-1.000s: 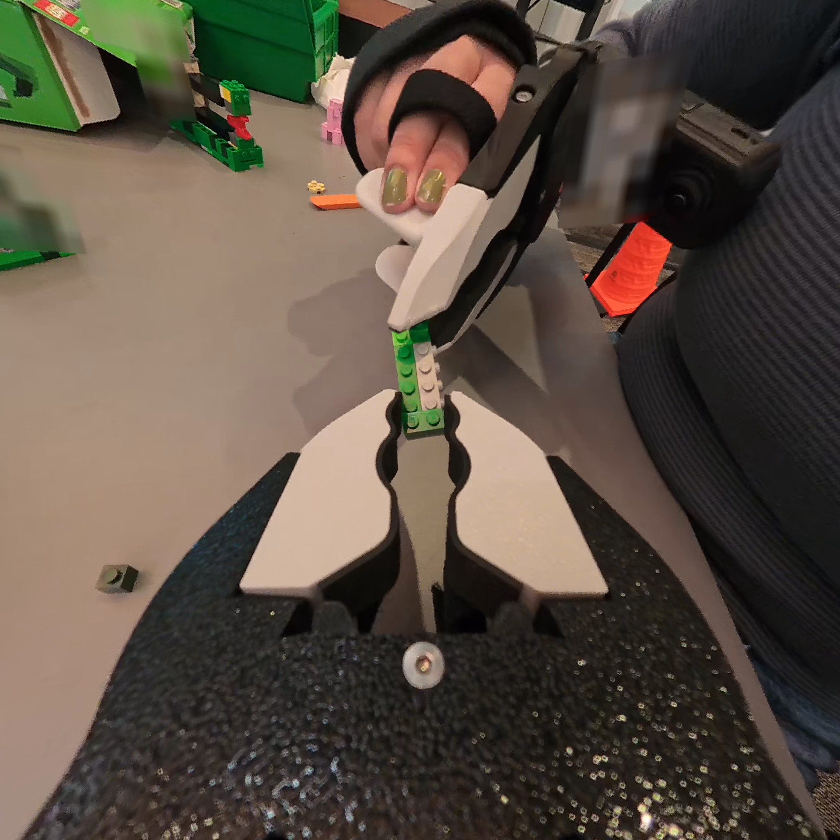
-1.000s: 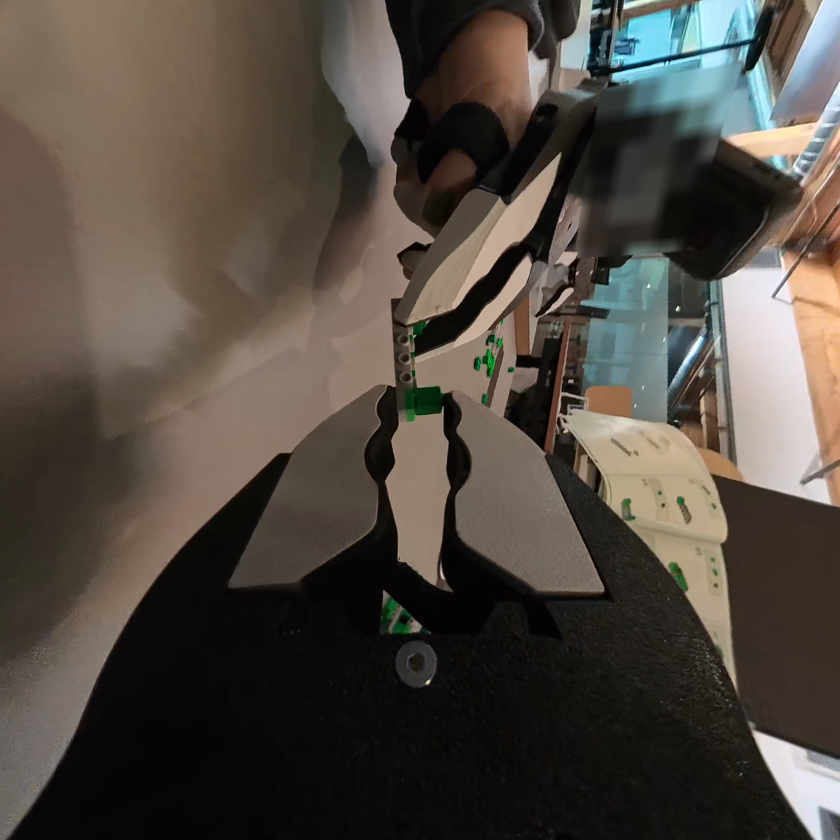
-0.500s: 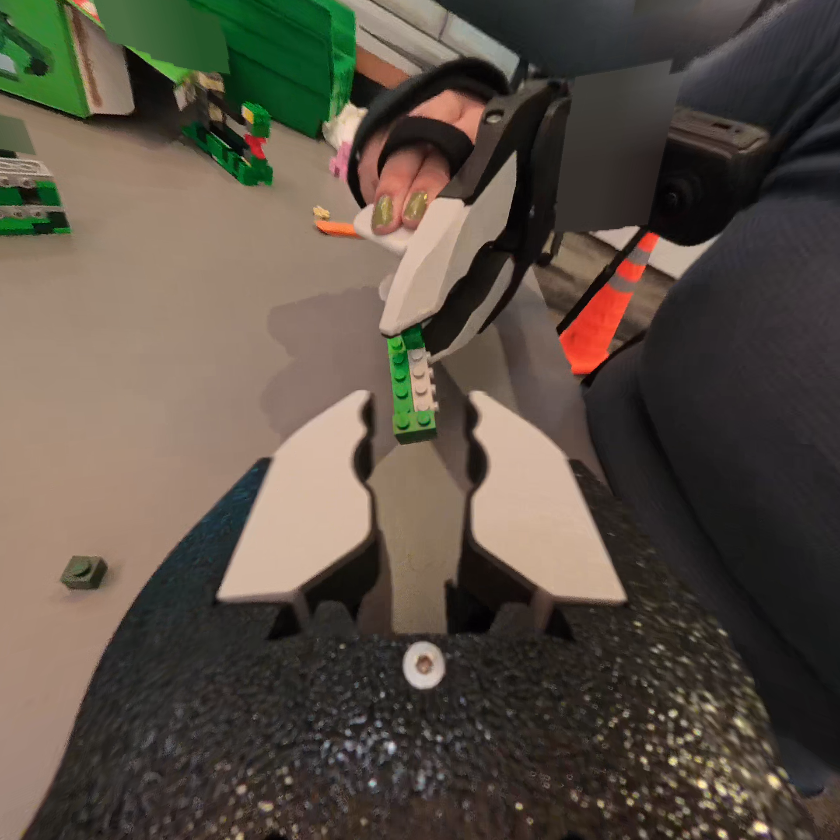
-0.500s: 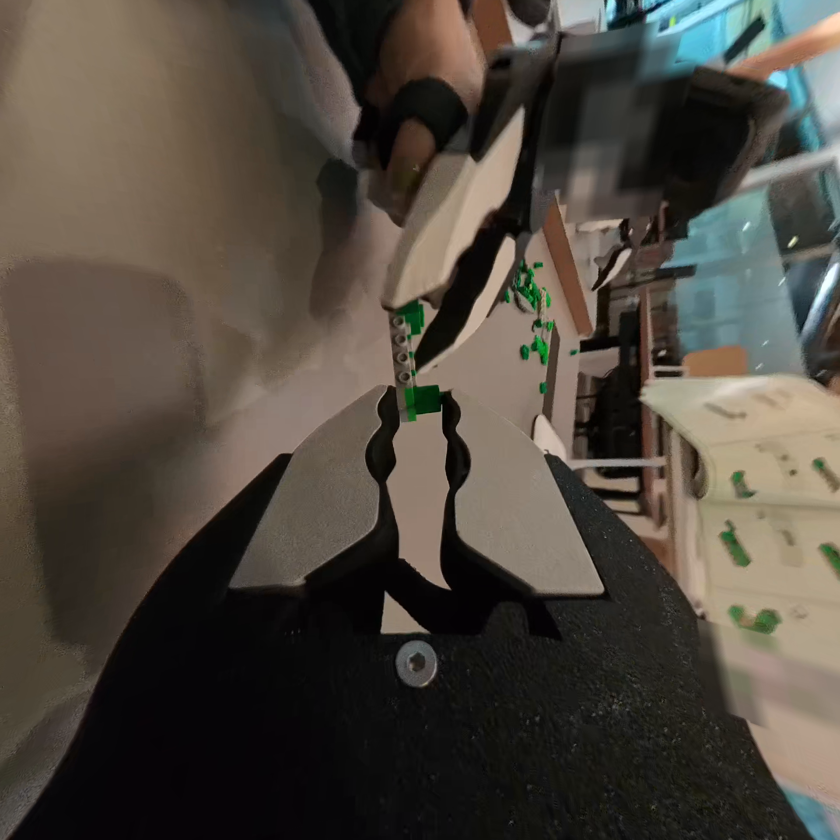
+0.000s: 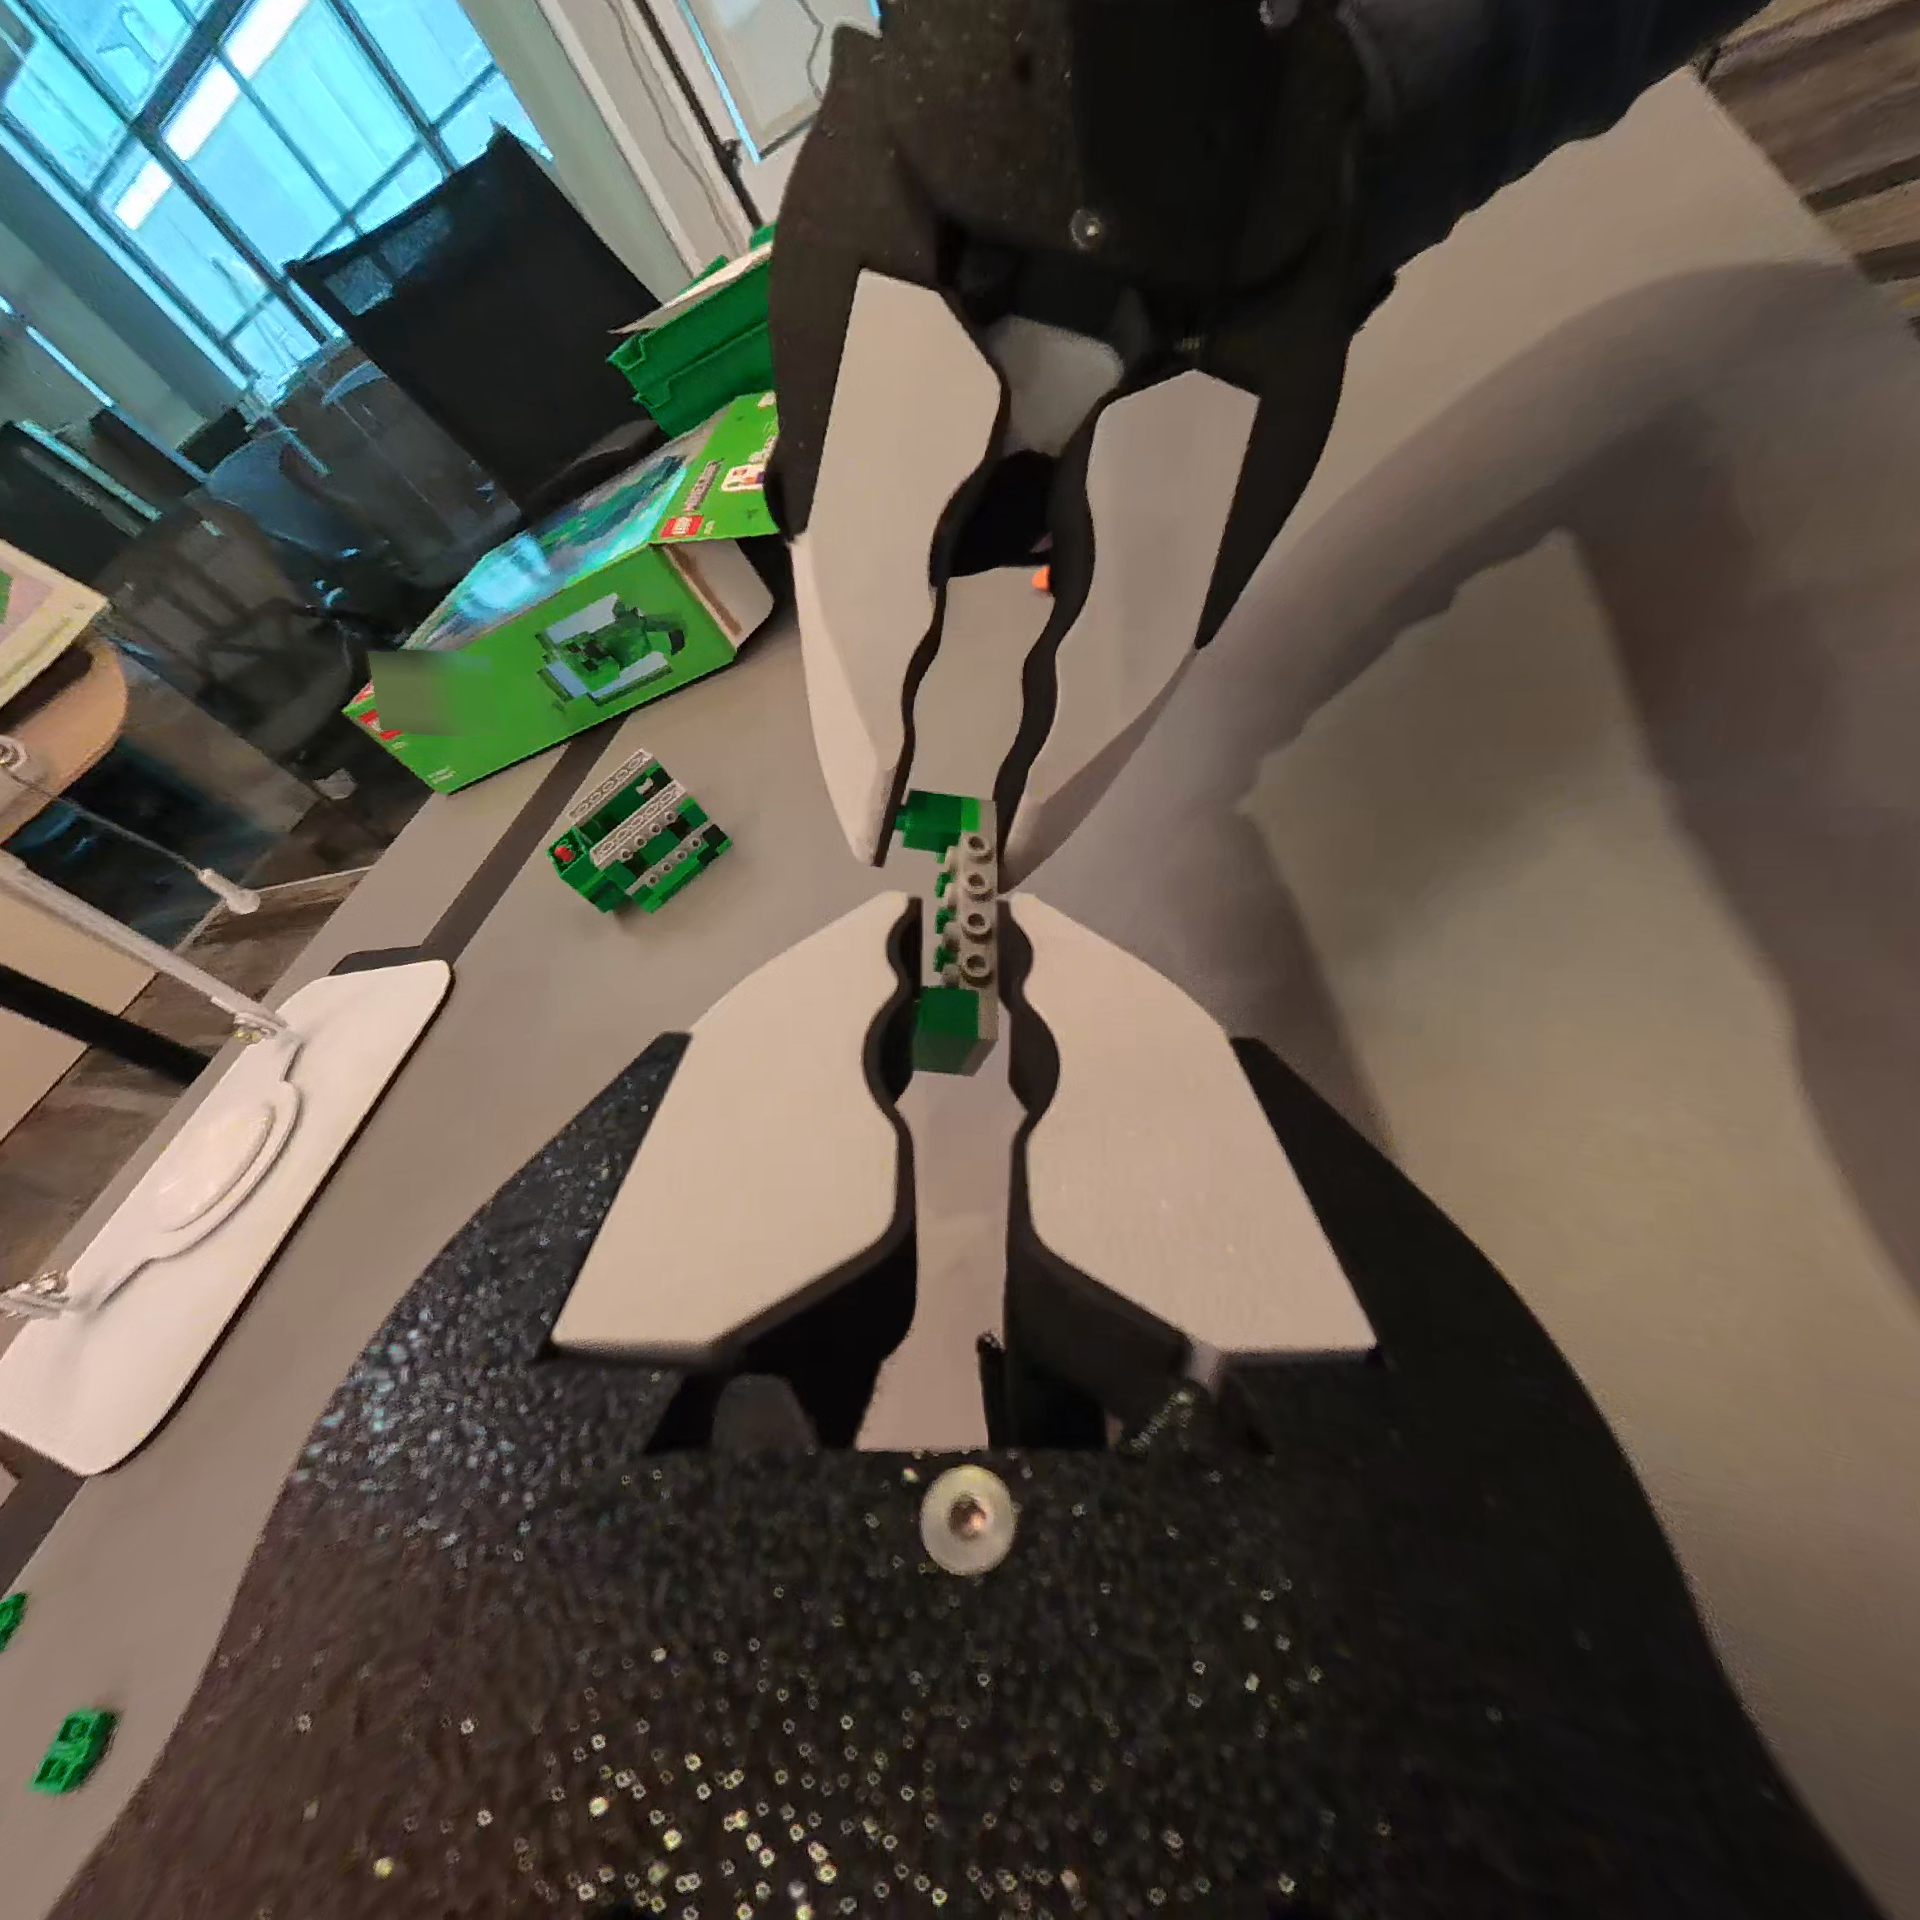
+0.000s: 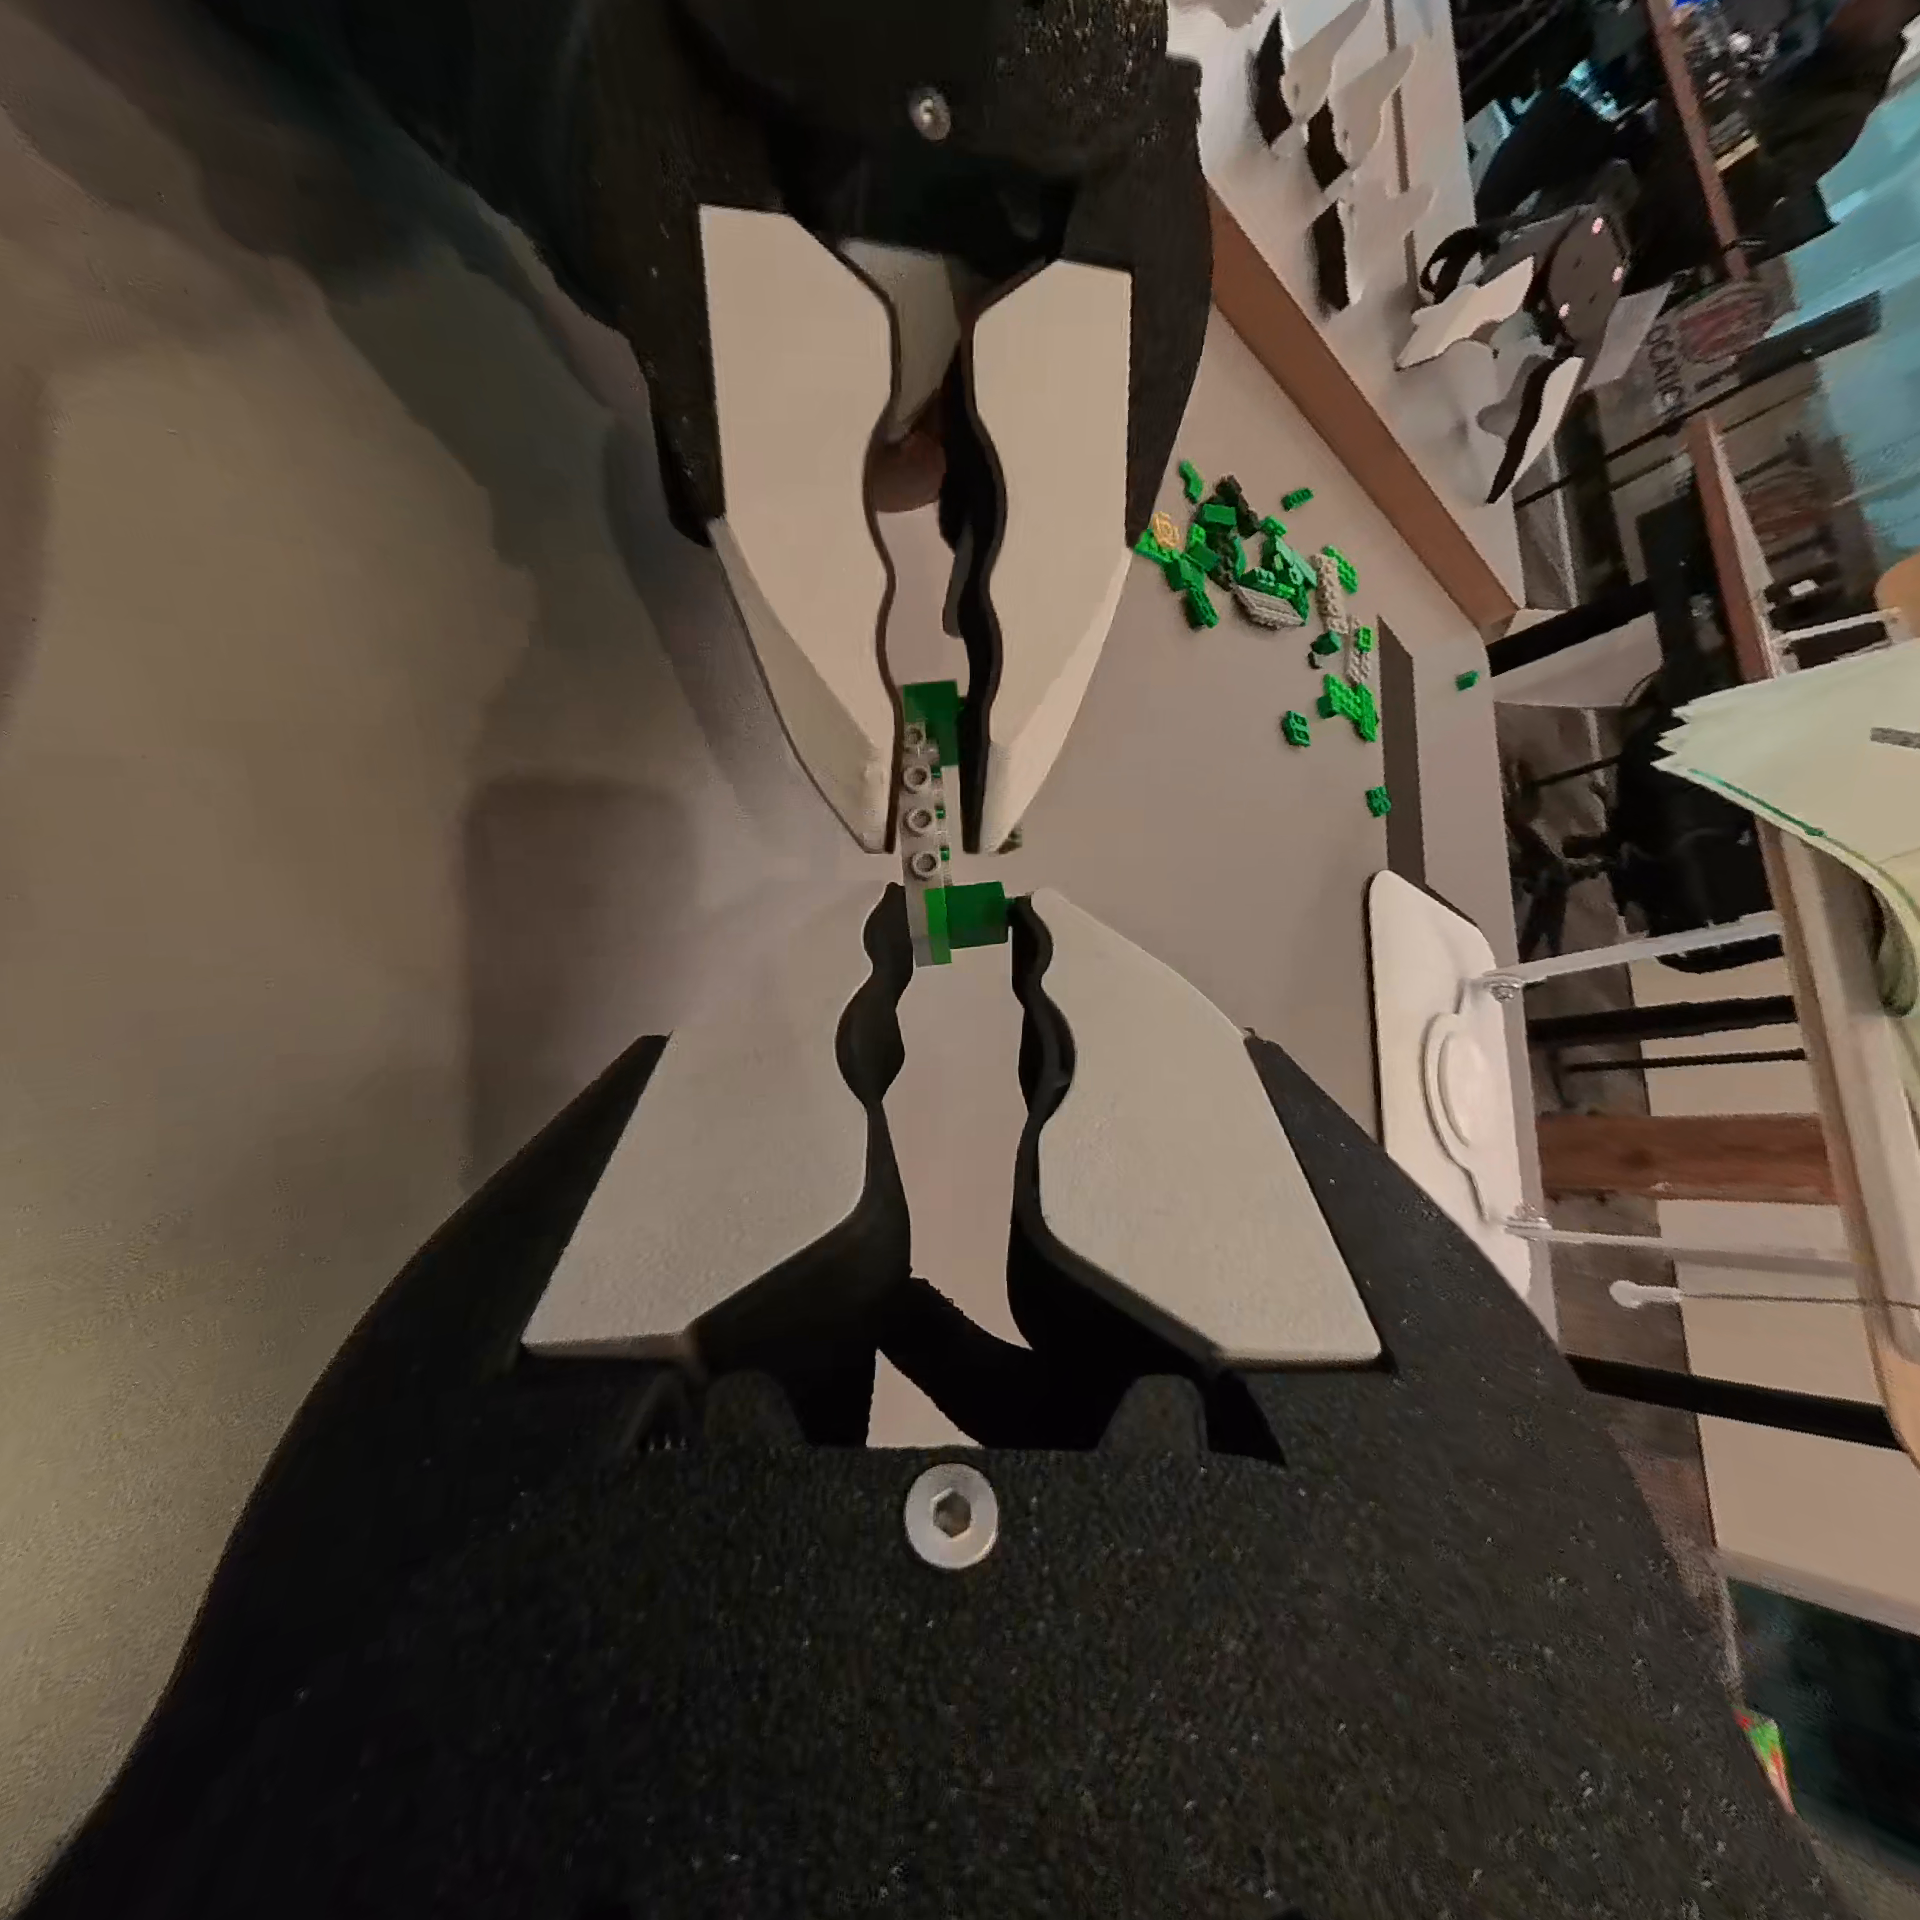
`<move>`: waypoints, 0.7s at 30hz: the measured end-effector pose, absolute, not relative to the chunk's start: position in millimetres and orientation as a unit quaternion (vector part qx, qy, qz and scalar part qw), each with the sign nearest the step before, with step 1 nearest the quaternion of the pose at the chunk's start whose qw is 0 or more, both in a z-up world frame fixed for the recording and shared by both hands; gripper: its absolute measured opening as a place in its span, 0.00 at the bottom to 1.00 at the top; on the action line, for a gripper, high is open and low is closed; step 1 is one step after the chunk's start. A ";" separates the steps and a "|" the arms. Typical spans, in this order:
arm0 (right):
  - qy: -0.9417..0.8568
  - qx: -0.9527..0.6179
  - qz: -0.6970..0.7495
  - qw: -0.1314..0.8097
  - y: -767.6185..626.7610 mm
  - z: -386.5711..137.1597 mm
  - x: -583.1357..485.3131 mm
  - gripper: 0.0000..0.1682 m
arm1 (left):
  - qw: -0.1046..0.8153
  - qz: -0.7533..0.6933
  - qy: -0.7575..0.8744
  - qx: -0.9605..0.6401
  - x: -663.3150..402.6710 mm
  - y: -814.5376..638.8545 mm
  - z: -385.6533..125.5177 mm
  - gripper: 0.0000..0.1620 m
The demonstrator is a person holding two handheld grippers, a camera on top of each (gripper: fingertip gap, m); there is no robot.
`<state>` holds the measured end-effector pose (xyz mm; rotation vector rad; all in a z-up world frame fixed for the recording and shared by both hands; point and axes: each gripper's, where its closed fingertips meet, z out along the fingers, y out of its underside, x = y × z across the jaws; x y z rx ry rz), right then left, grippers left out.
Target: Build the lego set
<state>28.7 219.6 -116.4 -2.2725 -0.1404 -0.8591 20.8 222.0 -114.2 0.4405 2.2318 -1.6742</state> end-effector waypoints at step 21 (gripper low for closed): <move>-0.106 -0.816 -0.381 0.422 228.0 -82.8 23.1 0.11 | 0.003 -0.703 0.708 0.073 12.8 227.8 -74.7 0.28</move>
